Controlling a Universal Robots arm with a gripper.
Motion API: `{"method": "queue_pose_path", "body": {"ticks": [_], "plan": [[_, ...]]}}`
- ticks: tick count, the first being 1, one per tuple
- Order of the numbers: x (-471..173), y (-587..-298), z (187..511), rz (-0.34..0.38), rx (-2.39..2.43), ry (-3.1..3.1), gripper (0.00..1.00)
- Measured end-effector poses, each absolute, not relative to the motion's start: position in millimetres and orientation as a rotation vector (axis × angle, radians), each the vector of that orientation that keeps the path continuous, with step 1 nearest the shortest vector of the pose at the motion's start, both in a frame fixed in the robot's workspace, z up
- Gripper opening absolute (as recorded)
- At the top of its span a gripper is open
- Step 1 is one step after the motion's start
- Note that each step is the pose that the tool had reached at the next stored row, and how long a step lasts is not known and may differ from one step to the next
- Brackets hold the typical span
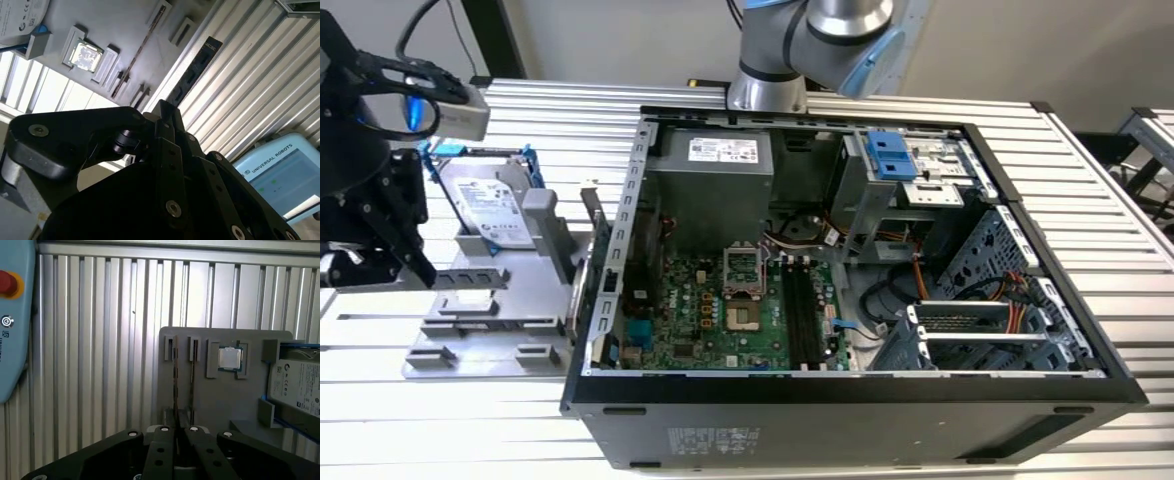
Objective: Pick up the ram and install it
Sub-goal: 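Pick up the ram and move it above insertion slot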
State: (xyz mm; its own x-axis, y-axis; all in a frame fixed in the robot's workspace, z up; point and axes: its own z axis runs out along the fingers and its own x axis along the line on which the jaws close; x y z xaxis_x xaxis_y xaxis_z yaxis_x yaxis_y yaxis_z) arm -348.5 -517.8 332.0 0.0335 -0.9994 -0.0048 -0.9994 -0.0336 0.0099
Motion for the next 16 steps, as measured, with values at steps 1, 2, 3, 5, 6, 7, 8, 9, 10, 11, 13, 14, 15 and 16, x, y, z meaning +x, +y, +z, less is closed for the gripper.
{"method": "queue_pose_path", "body": {"ticks": [1, 2, 3, 5, 6, 7, 8, 9, 10, 11, 13, 14, 15, 16], "plan": [[-348.5, -517.8, 334.1, -0.016, 2.256, -2.181, 0.00], [-348.5, -517.8, 336.3, -0.016, 2.256, -2.181, 0.00], [-348.5, -517.8, 338.6, -0.016, 2.256, -2.181, 0.00], [-348.5, -517.8, 343.0, -0.016, 2.256, -2.181, 0.00], [-348.5, -517.8, 345.1, -0.016, 2.256, -2.181, 0.00], [-348.5, -517.8, 347.0, -0.016, 2.256, -2.181, 0.00], [-348.5, -517.8, 349.1, -0.016, 2.256, -2.181, 0.00], [-348.5, -517.8, 351.0, -0.016, 2.256, -2.181, 0.00], [-348.5, -517.8, 352.8, -0.016, 2.256, -2.181, 0.00], [-348.5, -517.8, 354.5, -0.016, 2.256, -2.181, 0.00], [-348.5, -517.8, 357.7, -0.016, 2.256, -2.181, 0.00], [-348.5, -517.8, 359.2, -0.016, 2.256, -2.181, 0.00], [-348.5, -517.8, 360.6, -0.016, 2.256, -2.181, 0.00], [-348.5, -517.8, 361.9, -0.016, 2.256, -2.181, 0.00]]}}
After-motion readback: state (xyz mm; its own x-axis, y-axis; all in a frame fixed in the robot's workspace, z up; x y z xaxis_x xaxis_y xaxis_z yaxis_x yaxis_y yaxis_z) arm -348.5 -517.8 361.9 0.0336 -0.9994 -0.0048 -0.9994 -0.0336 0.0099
